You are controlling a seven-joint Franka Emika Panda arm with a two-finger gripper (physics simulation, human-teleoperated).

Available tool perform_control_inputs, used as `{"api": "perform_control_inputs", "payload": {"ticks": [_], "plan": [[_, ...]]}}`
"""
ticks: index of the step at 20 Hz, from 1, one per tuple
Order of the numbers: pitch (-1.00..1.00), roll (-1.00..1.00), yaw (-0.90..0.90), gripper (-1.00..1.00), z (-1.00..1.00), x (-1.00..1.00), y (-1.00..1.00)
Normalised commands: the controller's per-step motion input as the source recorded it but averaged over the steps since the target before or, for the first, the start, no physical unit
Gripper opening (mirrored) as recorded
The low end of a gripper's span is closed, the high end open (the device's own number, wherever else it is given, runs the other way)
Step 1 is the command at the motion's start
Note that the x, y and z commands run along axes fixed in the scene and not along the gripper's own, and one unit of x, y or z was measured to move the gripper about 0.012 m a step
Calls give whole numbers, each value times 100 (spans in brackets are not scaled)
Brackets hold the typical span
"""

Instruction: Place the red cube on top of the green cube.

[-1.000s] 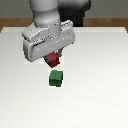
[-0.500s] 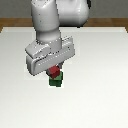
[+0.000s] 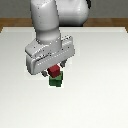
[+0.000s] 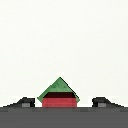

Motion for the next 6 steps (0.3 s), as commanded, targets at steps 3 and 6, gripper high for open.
{"api": "perform_control_inputs", "payload": {"ticks": [3, 6], "plan": [[0, 0, 0, 100, 0, 0, 0], [0, 0, 0, 100, 0, 0, 0]]}}
